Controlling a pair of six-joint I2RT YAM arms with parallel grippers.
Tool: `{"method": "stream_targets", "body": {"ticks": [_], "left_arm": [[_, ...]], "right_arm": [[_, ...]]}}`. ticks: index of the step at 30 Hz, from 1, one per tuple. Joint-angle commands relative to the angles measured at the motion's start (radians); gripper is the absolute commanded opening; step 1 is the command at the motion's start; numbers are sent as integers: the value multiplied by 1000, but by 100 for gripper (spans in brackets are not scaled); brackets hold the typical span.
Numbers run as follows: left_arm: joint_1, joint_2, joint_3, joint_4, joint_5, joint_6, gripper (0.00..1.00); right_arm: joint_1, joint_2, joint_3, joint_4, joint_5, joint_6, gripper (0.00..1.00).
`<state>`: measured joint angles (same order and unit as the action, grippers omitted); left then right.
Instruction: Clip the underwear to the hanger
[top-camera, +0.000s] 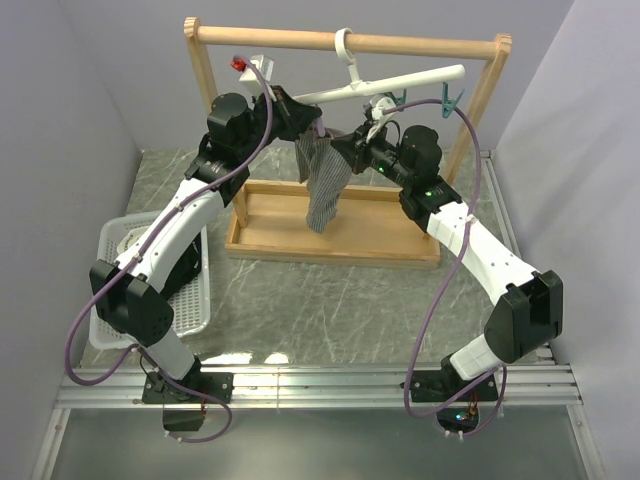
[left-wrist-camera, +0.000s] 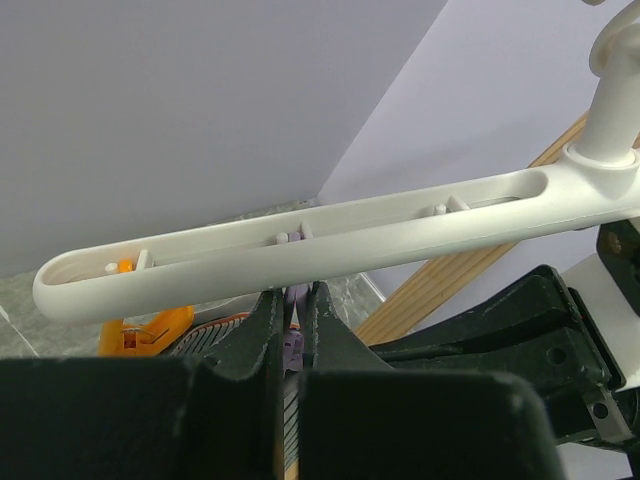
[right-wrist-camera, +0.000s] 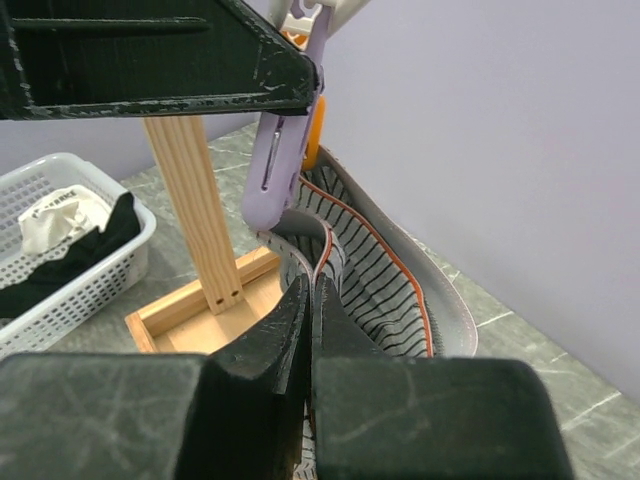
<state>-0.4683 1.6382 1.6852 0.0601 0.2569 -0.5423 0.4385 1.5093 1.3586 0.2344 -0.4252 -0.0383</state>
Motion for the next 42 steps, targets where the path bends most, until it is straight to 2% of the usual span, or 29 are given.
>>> {"method": "stream_targets", "body": {"ticks": [1, 15, 26, 42], "left_arm": [[-12, -14, -2, -42, 30, 38, 0], [-12, -8, -9, -43, 21, 70, 0], [-12, -9, 16, -23, 45, 56, 0], [-10, -1, 27, -37, 33, 70, 0]], "right_arm": [[3, -37, 48, 77, -3, 35, 0], [3, -73, 17, 114, -41, 37, 0], [2, -32, 36, 13, -29, -11, 0], [3, -60, 5, 11, -70, -49, 0]]}}
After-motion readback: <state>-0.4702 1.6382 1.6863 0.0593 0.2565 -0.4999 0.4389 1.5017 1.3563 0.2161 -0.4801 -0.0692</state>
